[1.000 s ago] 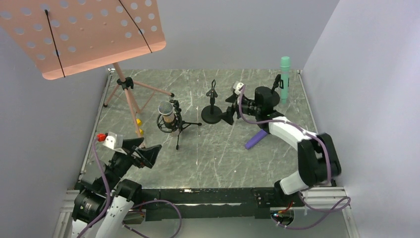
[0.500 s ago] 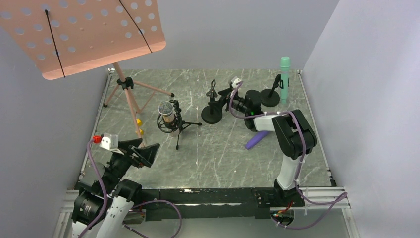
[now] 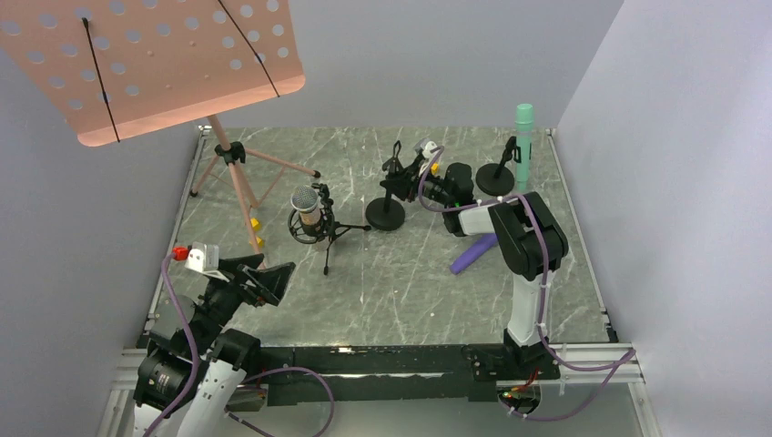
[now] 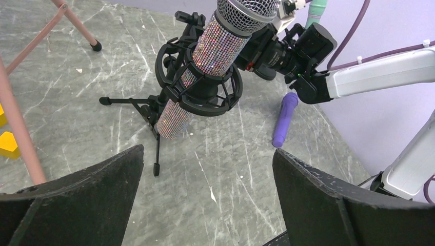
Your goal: Attach the microphones to the stand
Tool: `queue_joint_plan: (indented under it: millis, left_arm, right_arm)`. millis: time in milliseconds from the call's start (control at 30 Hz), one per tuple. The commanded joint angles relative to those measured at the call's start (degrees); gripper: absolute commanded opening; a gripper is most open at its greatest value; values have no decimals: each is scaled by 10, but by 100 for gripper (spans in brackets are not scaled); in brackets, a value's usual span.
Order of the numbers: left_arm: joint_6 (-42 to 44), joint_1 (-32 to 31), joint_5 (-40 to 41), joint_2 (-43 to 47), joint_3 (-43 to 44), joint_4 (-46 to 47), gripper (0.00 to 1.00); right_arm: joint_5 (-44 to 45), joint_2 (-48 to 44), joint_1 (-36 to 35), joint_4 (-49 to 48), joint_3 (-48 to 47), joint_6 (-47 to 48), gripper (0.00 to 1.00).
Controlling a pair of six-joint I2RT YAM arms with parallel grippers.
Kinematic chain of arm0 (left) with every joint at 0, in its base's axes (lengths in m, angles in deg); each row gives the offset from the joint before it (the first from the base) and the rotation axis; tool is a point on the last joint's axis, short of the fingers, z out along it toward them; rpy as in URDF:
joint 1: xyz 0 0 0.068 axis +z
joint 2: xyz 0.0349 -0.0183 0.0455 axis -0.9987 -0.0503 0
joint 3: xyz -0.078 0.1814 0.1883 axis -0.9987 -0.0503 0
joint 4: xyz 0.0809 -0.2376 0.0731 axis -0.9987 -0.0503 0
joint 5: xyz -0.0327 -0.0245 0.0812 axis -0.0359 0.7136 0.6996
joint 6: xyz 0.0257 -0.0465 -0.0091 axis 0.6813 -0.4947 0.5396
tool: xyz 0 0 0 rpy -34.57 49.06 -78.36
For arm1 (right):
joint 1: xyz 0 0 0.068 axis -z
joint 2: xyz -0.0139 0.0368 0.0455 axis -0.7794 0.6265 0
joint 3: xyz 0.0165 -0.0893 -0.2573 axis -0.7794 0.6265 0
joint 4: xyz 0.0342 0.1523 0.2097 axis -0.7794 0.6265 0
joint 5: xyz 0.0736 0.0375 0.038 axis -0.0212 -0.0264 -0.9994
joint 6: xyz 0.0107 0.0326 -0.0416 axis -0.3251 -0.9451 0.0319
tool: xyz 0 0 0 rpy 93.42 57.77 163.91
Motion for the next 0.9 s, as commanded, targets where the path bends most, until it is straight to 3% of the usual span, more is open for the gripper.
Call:
queue_joint_plan:
  millis: [0,133,267,300,400,467,533,800,867]
  left_arm:
    - [1,0,-26,-1,6,15,99]
    - [18,0,-78,-4,10,23,99]
    - [29,0,-146,-9,10,48,99]
    - [31,0,-166,-13,10,57,99]
    - [34,1,-227,-35,9,87,99]
    - [35,0,-261,-50,12,102,99]
    - [37,0,-287,-65,14,117,99]
    - [35,1,-330,-106,7,160,99]
    - [32,0,-335,-110,0,167,99]
  right_arm:
    - [-94,-36,2,-63,9,10,17]
    - [-206,-114,5,-5,45,71,9]
    - [-302,-222,3,183,82,202,8]
    - [-328,-255,-1,267,83,264,8]
    - [-333,-302,-30,755,34,653,9]
    - [-336,-296,-45,973,-4,824,10]
    - [-357,-278,-48,1116,-29,939,10]
    - [-425,-151,-51,1441,-66,1291,14]
    - [-430,-129,-50,1463,-69,1309,16]
